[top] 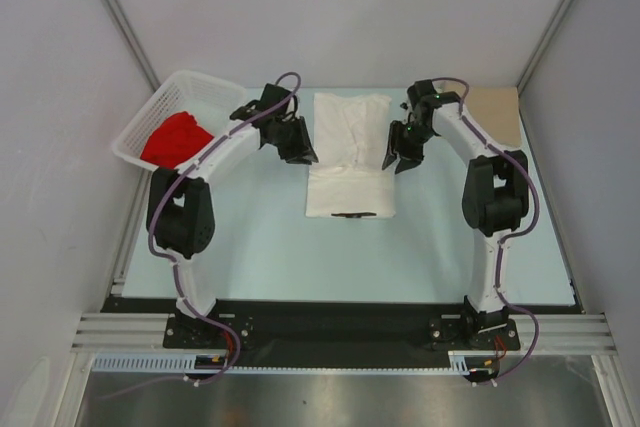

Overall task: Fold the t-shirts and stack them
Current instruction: Fold the tshirt

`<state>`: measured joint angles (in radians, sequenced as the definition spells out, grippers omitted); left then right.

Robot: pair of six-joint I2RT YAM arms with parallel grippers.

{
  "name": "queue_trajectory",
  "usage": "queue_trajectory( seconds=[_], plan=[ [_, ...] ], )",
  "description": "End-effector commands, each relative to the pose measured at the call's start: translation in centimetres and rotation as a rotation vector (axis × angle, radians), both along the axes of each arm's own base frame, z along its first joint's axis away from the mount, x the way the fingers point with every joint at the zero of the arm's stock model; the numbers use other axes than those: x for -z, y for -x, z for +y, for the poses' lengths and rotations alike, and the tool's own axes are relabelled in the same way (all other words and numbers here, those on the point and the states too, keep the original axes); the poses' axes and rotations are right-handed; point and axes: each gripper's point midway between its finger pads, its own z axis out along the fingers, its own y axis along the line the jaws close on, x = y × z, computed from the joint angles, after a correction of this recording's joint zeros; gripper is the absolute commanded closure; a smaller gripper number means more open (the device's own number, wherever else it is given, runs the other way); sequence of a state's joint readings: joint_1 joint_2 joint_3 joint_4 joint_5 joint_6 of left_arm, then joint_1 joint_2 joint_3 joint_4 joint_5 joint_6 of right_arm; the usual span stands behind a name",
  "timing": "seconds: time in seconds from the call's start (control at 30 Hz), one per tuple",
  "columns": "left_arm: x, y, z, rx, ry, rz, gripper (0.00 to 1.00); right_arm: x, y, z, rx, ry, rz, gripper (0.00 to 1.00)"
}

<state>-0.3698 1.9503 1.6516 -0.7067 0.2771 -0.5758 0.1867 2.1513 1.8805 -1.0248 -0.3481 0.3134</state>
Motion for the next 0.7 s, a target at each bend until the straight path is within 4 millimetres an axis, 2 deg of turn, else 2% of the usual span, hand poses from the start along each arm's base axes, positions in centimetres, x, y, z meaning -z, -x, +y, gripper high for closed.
queue_trajectory(
  seconds=[0.0,0.03,0.1,0.13,0.17,0.23,0.33,0.4,0.6,0.67],
  plan=[
    [0.0,2.8,-4.1,0.129,0.079,-0.007,0.72,-1.6,2.3,3.7,-0.048,0.021,-0.064,0.56],
    [0.2,3.1,-4.7,0.143,0.092,0.002,0.73,-1.5,1.8,4.5,-0.043,0.009,-0.095,0.62],
    [0.8,3.5,-6.4,0.178,0.114,0.002,0.73,0.1,1.9,5.3,-0.048,0.037,-0.1,0.66],
    [2.0,3.5,-6.8,0.19,0.107,0.021,0.73,0.6,2.0,6.4,-0.072,0.048,-0.119,0.68],
    [2.2,3.4,-7.3,0.203,0.107,0.022,0.73,1.2,1.6,6.4,-0.069,0.086,-0.136,0.69],
    [4.1,3.1,-7.6,0.207,0.099,0.05,0.74,2.2,1.1,7.2,-0.08,0.127,-0.173,0.65],
    [4.6,1.9,-8.2,0.219,0.1,0.019,0.75,2.6,0.0,7.5,-0.064,0.175,-0.212,0.59],
    [5.0,1.2,-8.4,0.225,0.097,0.017,0.74,2.7,-0.5,7.3,-0.057,0.206,-0.222,0.58],
    [7.5,1.2,-8.3,0.212,0.073,0.057,0.73,4.5,-1.5,6.3,-0.042,0.295,-0.2,0.51],
    [7.6,0.4,-8.1,0.205,0.061,0.036,0.71,4.9,-2.4,6.3,-0.038,0.306,-0.225,0.5]
  ],
)
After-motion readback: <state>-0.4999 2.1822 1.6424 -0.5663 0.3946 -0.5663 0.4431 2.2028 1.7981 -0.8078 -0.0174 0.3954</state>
